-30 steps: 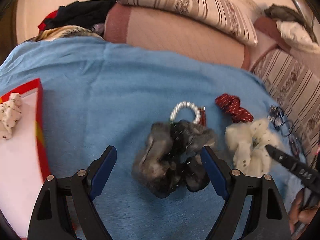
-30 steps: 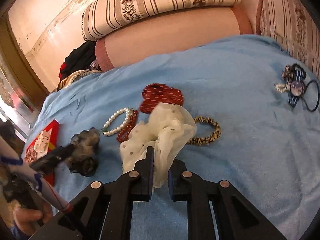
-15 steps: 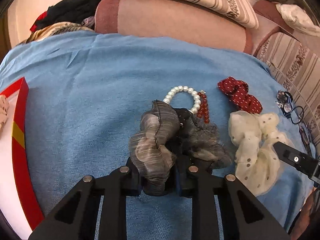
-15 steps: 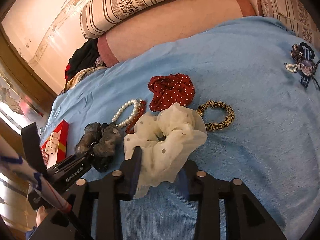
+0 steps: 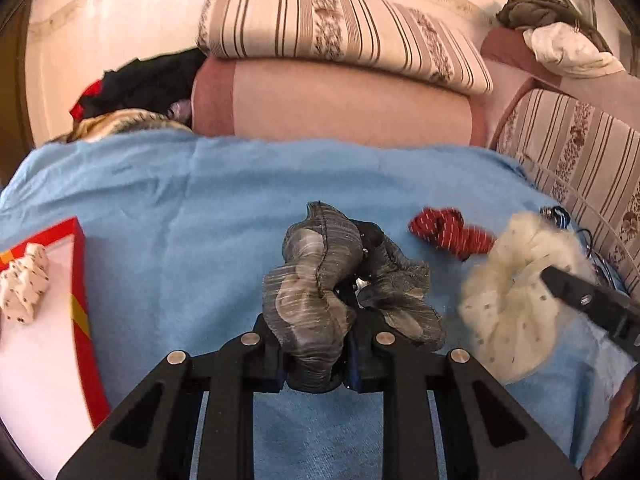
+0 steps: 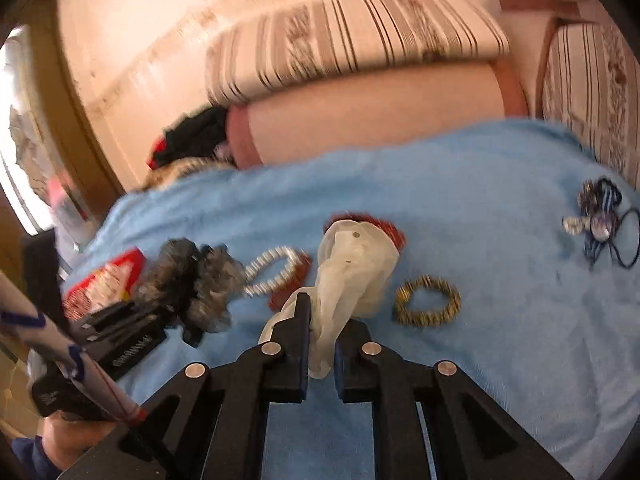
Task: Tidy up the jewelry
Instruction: 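Lift both scrunchies and carry them over the red-rimmed box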
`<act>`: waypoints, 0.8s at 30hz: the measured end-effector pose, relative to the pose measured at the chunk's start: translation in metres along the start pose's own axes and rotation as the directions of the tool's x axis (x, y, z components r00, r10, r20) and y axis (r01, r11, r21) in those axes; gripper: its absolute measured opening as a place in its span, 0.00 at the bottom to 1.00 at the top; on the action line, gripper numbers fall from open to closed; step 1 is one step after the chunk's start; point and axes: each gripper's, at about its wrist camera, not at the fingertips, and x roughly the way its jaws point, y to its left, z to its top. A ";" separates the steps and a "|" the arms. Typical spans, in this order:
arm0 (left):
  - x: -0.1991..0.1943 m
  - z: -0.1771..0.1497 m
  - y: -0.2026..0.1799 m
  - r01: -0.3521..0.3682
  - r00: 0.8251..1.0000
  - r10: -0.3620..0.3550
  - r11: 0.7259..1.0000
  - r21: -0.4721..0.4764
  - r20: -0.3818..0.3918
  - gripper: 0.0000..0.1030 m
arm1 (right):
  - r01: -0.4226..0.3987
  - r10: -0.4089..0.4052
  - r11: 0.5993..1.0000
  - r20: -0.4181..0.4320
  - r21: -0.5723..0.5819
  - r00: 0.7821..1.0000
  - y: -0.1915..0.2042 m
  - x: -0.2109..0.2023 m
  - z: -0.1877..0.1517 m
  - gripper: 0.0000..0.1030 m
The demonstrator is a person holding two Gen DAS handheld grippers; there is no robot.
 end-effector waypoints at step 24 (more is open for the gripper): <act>-0.007 -0.001 -0.012 -0.148 0.988 0.142 0.984 0.097 0.062 0.21 | -0.044 0.046 0.997 0.030 -0.061 0.998 0.019 0.001 -0.005 0.10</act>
